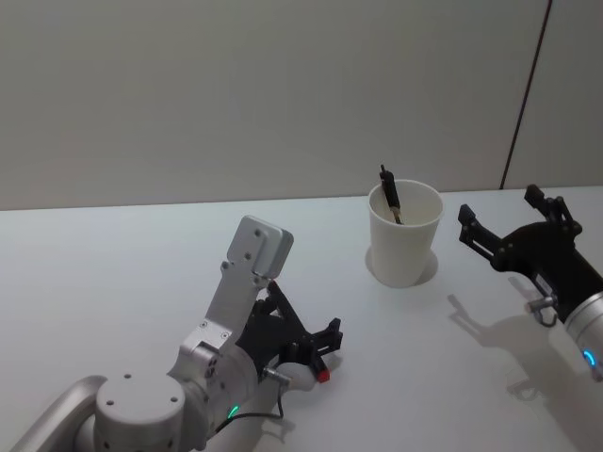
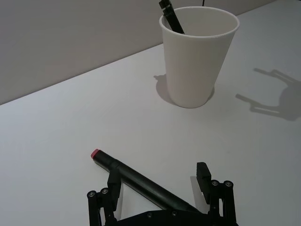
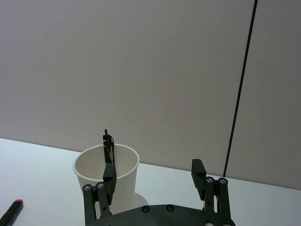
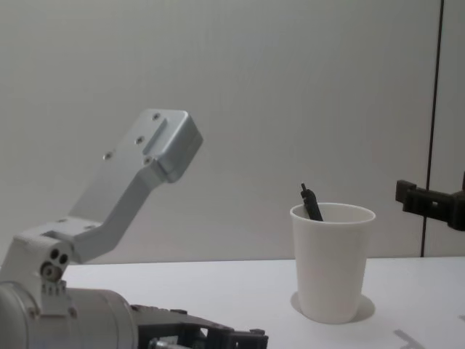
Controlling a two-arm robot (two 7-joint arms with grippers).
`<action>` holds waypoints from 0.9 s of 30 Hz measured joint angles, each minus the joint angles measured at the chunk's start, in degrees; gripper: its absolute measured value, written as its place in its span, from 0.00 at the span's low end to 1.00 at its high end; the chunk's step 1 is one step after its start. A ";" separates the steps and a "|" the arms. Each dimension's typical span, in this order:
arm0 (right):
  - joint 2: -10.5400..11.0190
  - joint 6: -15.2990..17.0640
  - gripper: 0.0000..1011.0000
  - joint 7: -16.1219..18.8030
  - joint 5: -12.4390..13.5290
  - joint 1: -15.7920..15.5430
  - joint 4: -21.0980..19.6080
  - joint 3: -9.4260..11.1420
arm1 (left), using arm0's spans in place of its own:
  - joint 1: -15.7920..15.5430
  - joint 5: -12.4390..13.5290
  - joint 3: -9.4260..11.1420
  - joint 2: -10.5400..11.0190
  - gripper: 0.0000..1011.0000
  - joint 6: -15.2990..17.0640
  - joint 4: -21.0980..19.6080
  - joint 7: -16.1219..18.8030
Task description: Place the pen into the pen holder.
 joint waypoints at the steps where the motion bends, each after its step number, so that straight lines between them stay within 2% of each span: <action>1: 0.00 0.00 0.99 0.00 0.00 0.00 0.00 0.00 | -0.04 0.01 -0.01 -0.10 0.99 0.14 0.08 0.08; 27: 0.00 0.00 0.99 0.00 0.00 0.00 0.00 0.00 | -0.48 -0.94 -0.61 -2.99 0.99 3.98 1.65 3.99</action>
